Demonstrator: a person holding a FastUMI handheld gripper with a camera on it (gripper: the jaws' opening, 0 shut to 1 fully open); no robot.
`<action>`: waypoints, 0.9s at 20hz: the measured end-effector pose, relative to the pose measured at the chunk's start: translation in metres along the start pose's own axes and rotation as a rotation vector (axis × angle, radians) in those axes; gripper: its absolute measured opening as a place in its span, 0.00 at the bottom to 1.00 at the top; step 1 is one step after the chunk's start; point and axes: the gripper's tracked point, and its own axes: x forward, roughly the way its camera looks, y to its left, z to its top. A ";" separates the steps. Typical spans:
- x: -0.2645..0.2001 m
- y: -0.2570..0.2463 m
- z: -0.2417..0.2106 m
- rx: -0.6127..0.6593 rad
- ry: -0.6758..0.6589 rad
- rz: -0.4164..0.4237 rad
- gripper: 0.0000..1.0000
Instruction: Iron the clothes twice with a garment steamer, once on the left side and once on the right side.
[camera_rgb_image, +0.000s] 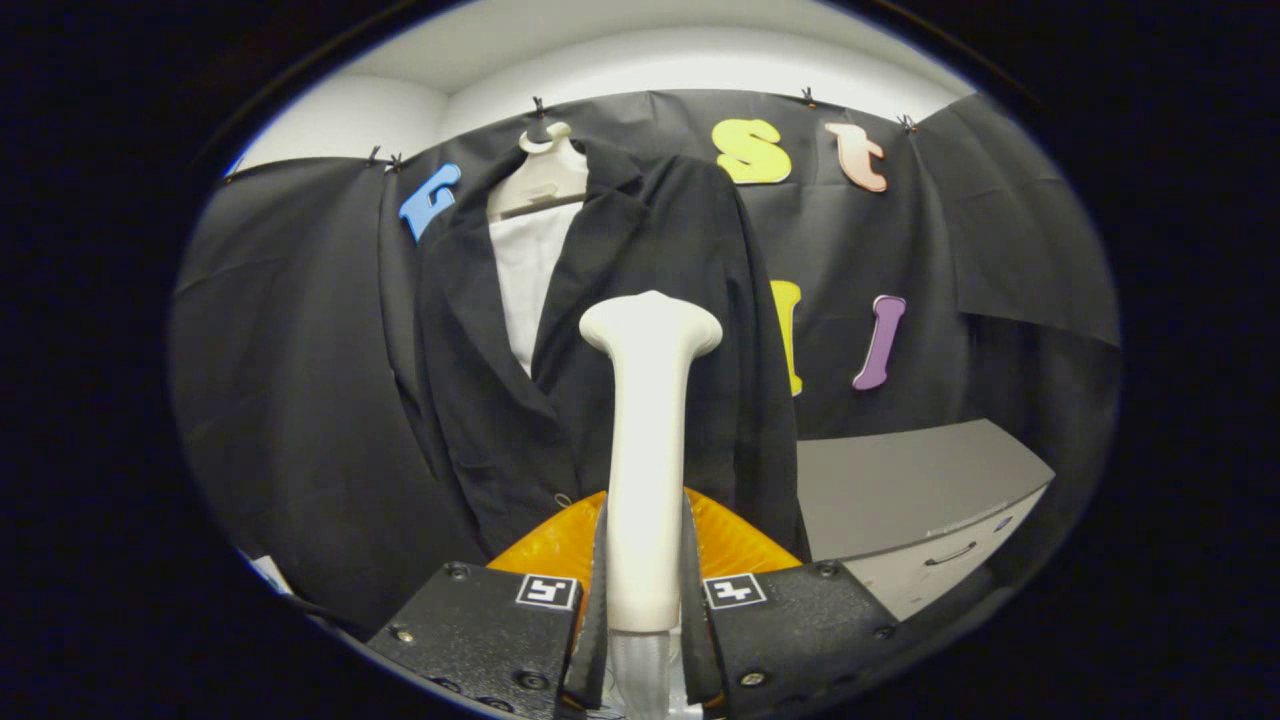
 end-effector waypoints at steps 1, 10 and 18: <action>0.000 0.000 -0.005 -0.003 0.009 0.000 0.33; 0.003 0.003 -0.057 -0.027 0.090 0.002 0.33; 0.006 0.008 -0.100 -0.028 0.163 0.007 0.33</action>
